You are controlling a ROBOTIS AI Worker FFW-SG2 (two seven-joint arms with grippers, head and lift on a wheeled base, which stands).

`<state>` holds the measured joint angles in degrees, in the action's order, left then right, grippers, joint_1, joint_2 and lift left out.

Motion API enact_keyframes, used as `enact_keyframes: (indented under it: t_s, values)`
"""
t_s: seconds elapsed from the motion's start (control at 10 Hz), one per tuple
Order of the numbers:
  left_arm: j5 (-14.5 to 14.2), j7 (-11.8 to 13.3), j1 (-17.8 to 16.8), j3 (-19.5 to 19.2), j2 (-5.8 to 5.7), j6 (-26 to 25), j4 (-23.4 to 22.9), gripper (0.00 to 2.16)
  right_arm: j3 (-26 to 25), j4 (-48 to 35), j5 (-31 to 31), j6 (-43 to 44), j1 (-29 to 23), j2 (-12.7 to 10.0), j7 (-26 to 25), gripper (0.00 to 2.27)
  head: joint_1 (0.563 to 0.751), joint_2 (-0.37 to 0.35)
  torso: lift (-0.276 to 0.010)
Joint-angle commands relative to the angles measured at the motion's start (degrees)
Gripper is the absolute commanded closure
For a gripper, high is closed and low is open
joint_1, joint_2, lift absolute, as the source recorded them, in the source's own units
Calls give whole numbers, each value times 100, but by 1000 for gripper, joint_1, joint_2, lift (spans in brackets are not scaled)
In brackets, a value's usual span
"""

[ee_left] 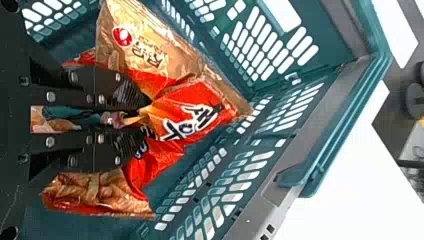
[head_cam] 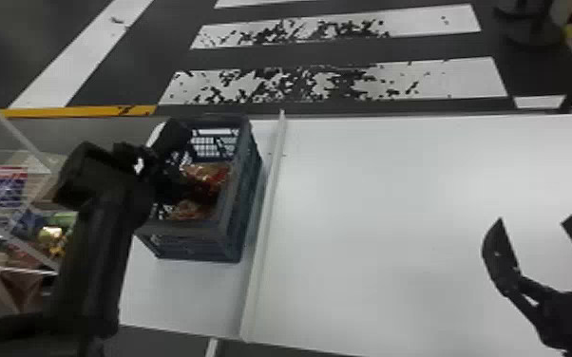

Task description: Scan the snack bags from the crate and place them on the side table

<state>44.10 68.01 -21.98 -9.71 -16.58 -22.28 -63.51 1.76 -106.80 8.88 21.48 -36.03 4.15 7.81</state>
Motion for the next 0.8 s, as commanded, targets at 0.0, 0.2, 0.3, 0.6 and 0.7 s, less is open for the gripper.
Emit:
enact_keyframes:
  t_s: [0.0,0.2,0.3,0.6,0.7]
  values:
    - [-191,125,27,-216,-20,175,-136,2138,0,1,0,-17,9,-2,-8,56,695,207,-94]
    - [-472,353,71,-391,-99,157,-382,2138,0,1,0,-140,53,-2,-8,56,695,206,-94]
    - [-560,511,80,-479,-143,122,-435,2138,8,1,0,-176,70,-2,-8,56,695,208,-94]
    - [-999,863,142,-620,-328,69,-584,2138,35,10,-9,-404,132,-11,-8,56,695,218,-94]
    - [-1325,1048,150,-690,-433,-1,-593,2138,52,10,-26,-404,141,-28,-16,56,695,221,-94]
